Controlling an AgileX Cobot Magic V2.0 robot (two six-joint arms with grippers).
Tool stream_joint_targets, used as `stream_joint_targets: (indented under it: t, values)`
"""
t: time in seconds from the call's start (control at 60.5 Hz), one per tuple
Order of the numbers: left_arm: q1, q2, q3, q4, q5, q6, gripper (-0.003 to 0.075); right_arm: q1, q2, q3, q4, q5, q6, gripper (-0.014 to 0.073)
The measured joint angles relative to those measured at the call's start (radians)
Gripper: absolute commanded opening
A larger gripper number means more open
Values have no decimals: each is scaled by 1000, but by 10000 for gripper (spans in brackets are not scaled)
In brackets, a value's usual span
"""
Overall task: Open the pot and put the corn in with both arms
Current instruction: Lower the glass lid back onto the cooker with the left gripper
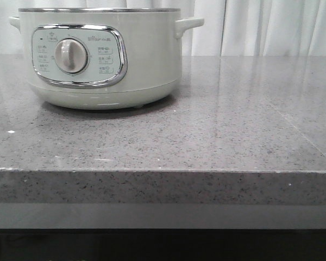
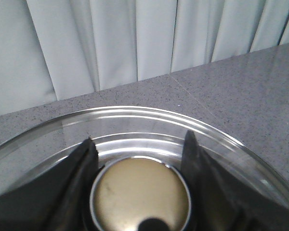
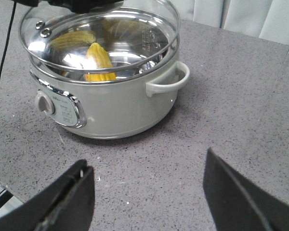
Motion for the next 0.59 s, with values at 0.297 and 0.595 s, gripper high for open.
stream_joint_targets:
  t: [0.297, 0.595]
  values:
    - [6, 30, -2, -4, 6, -2, 260, 0, 0, 0, 0, 0, 0, 496]
    - [6, 31, -2, -56, 13, -2, 263, 0, 0, 0, 0, 0, 0, 496]
